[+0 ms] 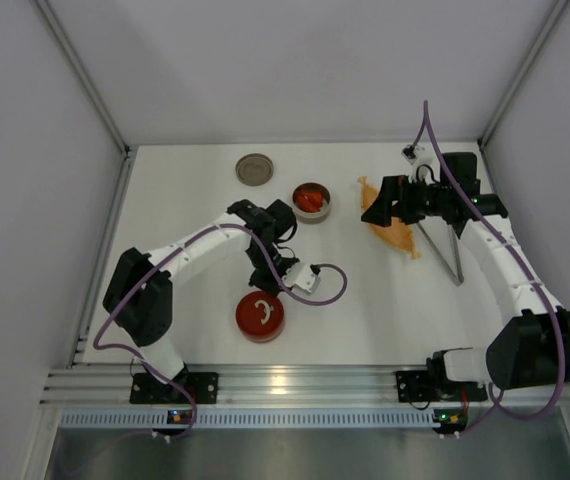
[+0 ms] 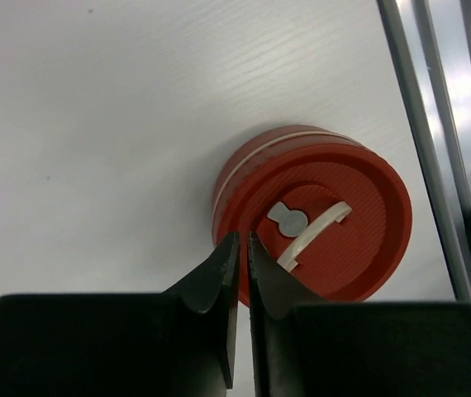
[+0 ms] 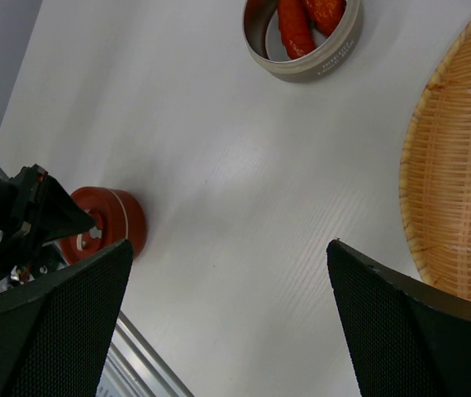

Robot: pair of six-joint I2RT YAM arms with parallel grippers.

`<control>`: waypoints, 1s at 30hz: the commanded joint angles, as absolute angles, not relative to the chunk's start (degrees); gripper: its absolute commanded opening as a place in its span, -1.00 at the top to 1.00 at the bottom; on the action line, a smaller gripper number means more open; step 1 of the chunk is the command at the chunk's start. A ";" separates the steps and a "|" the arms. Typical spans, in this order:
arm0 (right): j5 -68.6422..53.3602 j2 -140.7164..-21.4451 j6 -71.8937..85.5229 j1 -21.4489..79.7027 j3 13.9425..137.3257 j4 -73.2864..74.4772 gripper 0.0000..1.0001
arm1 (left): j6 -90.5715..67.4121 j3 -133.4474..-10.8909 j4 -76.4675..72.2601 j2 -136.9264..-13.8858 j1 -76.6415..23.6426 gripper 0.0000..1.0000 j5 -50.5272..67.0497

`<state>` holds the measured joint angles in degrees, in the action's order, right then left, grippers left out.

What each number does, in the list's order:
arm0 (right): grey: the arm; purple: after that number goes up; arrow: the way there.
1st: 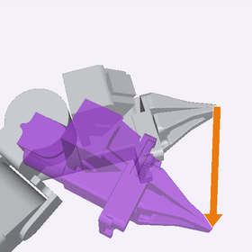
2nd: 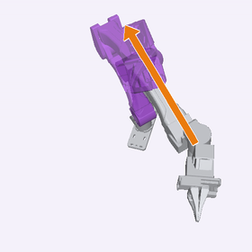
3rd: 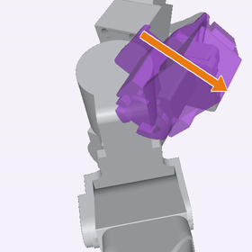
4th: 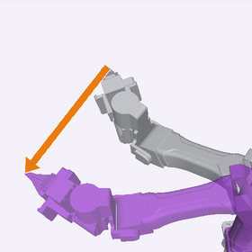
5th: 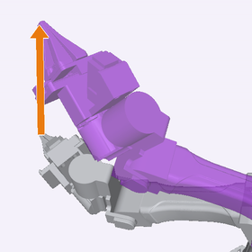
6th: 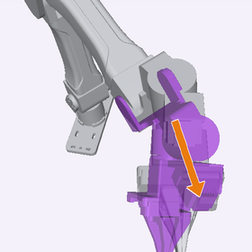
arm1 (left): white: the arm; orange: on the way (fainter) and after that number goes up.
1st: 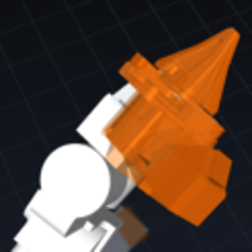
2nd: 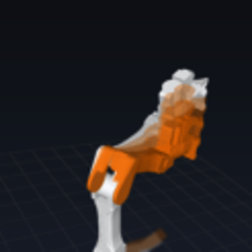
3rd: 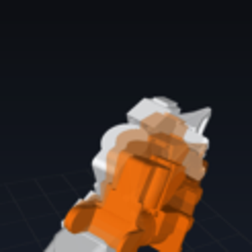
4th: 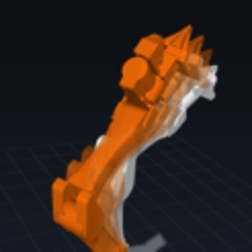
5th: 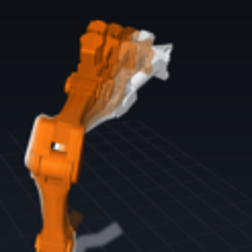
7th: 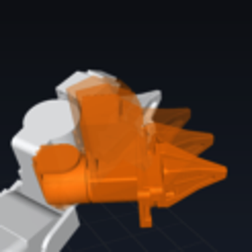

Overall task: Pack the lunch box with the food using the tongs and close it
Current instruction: Move the packing box to the center of the board.

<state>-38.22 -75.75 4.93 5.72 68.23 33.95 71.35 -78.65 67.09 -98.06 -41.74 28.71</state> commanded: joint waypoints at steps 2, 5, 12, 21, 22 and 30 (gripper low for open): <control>-39.02 -73.65 3.69 4.66 67.94 33.75 -0.99 | 84.09 -80.42 77.51 -98.70 -42.01 0.66 32.52; -39.11 -73.74 3.78 4.66 67.76 33.66 -0.99 | 86.12 -80.25 79.10 -98.88 -42.01 0.54 32.26; -39.11 -74.00 3.96 4.66 67.94 33.66 -0.99 | 89.47 -78.66 79.72 -97.56 -42.01 0.27 31.91; -39.64 -73.74 3.96 4.66 67.59 33.49 -0.99 | 91.75 -81.73 80.94 -96.33 -42.01 0.44 34.19; -39.64 -73.74 3.96 4.66 67.59 33.40 -0.99 | 92.28 -82.52 82.86 -96.68 -42.10 0.47 34.45; -39.46 -74.00 3.34 4.66 67.59 33.66 -0.99 | 98.17 -86.48 86.22 -101.51 -43.06 0.67 33.22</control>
